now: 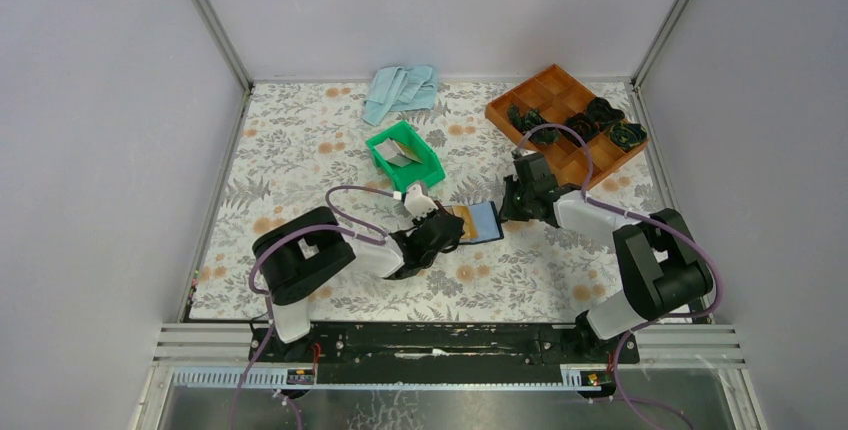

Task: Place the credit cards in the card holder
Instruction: Insert the credit card into the card holder.

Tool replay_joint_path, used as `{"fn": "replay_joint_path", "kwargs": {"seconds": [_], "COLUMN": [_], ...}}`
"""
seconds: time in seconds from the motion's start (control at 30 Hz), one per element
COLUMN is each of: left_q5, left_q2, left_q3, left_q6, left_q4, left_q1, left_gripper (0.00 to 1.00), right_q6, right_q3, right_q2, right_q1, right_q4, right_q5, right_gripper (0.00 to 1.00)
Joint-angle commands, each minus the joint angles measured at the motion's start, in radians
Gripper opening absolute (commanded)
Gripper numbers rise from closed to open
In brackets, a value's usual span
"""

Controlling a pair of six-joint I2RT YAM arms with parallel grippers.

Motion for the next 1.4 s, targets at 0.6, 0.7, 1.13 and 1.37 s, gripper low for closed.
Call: {"fn": "replay_joint_path", "kwargs": {"seconds": [0.6,0.7,1.13,1.37], "left_q5": [0.002,0.012,0.053,0.045], "left_q2": [0.036,0.045,0.072,0.054], "left_q3": [0.008,0.014,0.028,-0.008], "left_q6": [0.031,0.036,0.052,0.036], "left_q4": [-0.173,-0.172,-0.167,-0.192], "left_q1": [-0.012,-0.012,-0.013,-0.012], "left_gripper": [0.0,0.0,0.0,0.0], "right_q6": [-0.017,-0.017,-0.019,-0.022], "right_q3": [0.047,0.048,0.052,0.052], "right_q2": [0.043,0.059,0.088,0.084], "right_q1": [-0.004,-0.004,-0.004,-0.004], "right_q4": [0.01,0.017,0.02,0.014], "right_q5": [-0.025,-0.026,-0.025,-0.016], "right_gripper": [0.0,0.0,0.0,0.0]}}
